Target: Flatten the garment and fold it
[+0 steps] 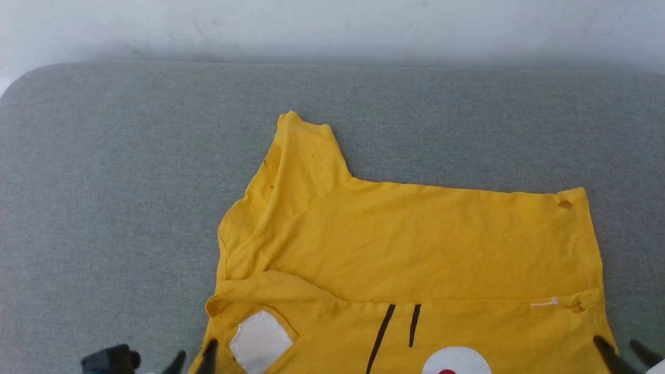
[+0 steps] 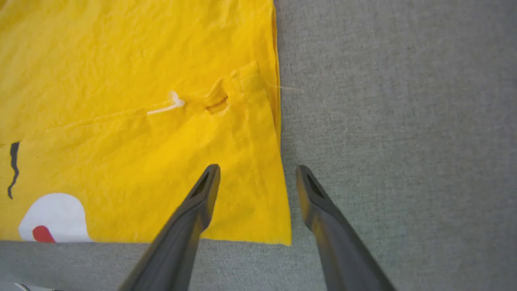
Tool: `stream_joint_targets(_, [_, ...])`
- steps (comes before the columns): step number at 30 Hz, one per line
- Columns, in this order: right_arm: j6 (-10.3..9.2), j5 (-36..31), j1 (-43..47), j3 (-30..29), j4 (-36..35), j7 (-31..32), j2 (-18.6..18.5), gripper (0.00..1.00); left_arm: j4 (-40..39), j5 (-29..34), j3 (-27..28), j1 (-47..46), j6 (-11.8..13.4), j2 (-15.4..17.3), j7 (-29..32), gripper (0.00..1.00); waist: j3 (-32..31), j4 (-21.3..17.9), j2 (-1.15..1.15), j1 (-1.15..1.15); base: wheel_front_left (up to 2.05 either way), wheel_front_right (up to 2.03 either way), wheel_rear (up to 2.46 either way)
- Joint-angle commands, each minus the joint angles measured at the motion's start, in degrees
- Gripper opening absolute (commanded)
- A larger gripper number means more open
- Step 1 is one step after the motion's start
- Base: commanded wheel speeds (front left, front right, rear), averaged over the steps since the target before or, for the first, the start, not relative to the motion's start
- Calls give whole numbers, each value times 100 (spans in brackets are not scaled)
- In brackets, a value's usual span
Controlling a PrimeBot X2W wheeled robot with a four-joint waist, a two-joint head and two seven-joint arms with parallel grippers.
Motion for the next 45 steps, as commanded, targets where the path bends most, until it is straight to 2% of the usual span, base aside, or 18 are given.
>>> stream_joint_targets(1, [-4, 89, -141, 21, -174, -160, -119, 100, -113, 123, 117, -22, 15, 64, -147, 100, 32, -34, -1, 0, 0, 0, 0])
stream_joint_targets(4, [-4, 57, -332, 27, -551, -768, -303, 100, -504, 395, 332, -104, 69, 228, -475, 100, 147, -52, -1, 0, 0, 0, 0])
stream_joint_targets(7, [-4, -45, -535, 104, -753, -1343, -408, 100, -836, 963, 524, -467, 256, 472, -827, 100, 348, -42, -1, 0, 0, 0, 0])
stream_joint_targets(9, [-4, -93, -698, 195, -830, -1584, -431, 100, -1020, 1260, 563, -893, 341, 589, -907, 100, 530, -30, -1, 0, 0, 0, 0])
stream_joint_targets(11, [-4, -130, -880, 329, -902, -1725, -496, 100, -1131, 1643, 493, -1431, 370, 847, -781, 100, 737, -27, -1, 0, 0, 0, 0])
stream_joint_targets(14, [-4, -194, -1189, 521, -993, -1870, -635, 100, -1219, 2017, 308, -2464, 268, 1121, -429, 100, 1055, -51, -1, 0, 0, 0, 0])
stream_joint_targets(18, [-4, -228, -1537, 730, -1070, -1982, -768, 100, -999, 2352, -129, -3925, -126, 1413, 324, 100, 1437, -104, -1, 0, 0, 0, 0])
stream_joint_targets(20, [-4, -236, -1679, 825, -1109, -2017, -835, 100, -787, 2392, -350, -4640, -361, 1419, 712, 100, 1639, -143, -1, 0, 0, 0, 0])
stream_joint_targets(21, [-4, -236, -1679, 825, -1109, -2017, -835, 100, -787, 2392, -350, -4640, -361, 1419, 712, 100, 1639, -143, -1, 0, 0, 0, 0])
stream_joint_targets(27, [-4, -225, -2027, 1036, -1156, -2129, -934, 100, 112, 2393, -966, -6365, -1065, 1199, 1625, 100, 2167, -291, -1, 0, 0, 0, 0])
stream_joint_targets(32, [-4, -198, -2217, 1170, -1101, -2211, -976, 100, 836, 2336, -1337, -7044, -1459, 1019, 2154, 100, 2480, -440, -1, 0, 0, 0, 0])
stream_joint_targets(36, [-4, -177, -2306, 1232, -1048, -2248, -1001, 100, 1246, 2249, -1468, -7234, -1589, 957, 2437, 100, 2629, -563, -1, 0, 0, 0, 0])
stream_joint_targets(45, [-4, -154, -2319, 1182, -966, -2256, -1014, 100, 1696, 1962, -1561, -7040, -1632, 999, 2911, 100, 2723, -696, -1, 0, 0, 0, 0])
